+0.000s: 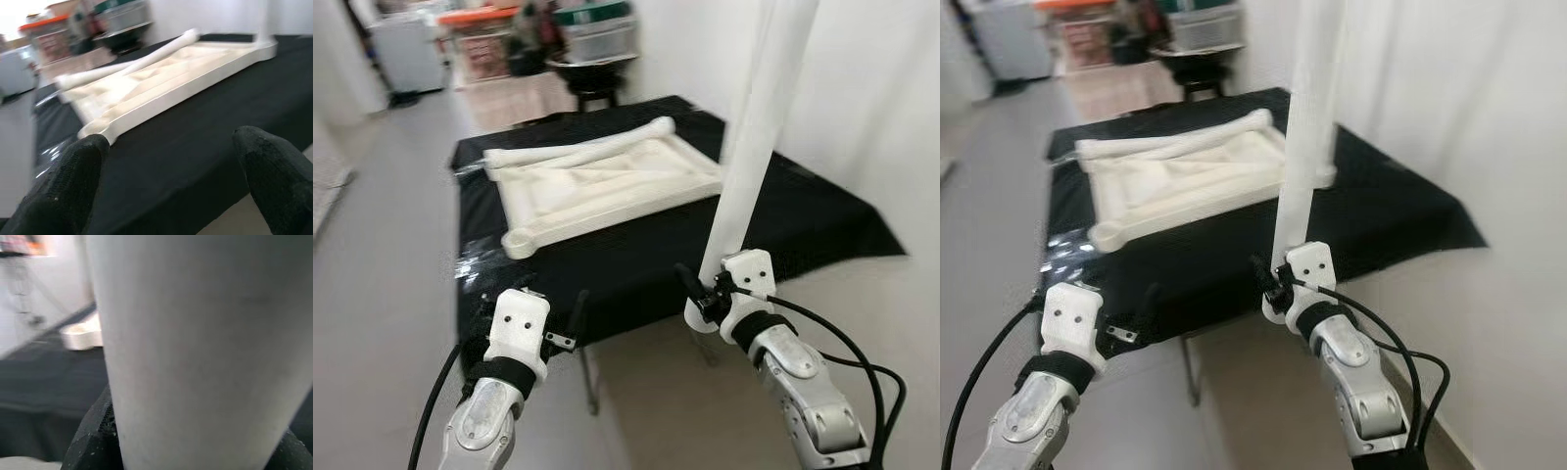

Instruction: Building children table

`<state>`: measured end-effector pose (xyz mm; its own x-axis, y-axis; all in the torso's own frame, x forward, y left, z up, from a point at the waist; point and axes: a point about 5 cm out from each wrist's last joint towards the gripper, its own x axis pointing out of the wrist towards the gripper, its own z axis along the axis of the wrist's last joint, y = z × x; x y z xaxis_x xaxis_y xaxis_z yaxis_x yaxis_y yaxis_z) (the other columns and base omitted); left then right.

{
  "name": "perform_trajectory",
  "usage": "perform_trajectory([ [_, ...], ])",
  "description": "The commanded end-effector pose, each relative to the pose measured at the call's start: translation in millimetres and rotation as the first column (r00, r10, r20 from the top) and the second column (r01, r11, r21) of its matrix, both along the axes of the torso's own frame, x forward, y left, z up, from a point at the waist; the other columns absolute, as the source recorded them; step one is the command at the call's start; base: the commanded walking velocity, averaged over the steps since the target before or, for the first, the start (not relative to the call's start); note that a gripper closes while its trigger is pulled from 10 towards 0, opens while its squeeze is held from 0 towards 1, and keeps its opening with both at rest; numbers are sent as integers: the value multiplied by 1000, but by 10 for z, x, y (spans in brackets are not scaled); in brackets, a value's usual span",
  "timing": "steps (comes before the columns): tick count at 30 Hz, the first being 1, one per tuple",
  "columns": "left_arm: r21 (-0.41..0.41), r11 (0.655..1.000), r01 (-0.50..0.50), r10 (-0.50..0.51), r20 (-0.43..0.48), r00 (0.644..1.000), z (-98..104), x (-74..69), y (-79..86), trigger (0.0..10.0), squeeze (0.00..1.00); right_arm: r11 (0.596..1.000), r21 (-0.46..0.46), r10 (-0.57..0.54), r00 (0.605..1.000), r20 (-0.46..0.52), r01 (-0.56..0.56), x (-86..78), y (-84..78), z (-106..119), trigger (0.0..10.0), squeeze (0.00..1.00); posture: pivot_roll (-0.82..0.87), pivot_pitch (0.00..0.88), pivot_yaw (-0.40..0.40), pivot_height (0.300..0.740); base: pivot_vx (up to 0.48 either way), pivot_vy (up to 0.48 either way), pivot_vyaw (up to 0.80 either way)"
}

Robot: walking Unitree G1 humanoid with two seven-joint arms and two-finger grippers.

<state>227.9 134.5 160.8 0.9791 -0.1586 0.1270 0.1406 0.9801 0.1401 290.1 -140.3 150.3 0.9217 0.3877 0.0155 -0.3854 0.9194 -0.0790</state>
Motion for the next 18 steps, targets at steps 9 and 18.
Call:
perform_trajectory([
  [9, -17, 999, 48, -49, -38, 998, -61, 34, 15, 10000, 0, 997, 19, 68, 998, 18, -68, 21, 67, 44, 10000, 0, -87, 0, 53, 740, 57, 0, 619],
  [18, -20, 998, 61, -62, -34, 998, -46, 54, 23, 10000, 0, 996, 14, 84, 996, 7, -84, 37, 69, 40, 10000, 0, -78, 0, 52, 740, 336, 0, 533],
])
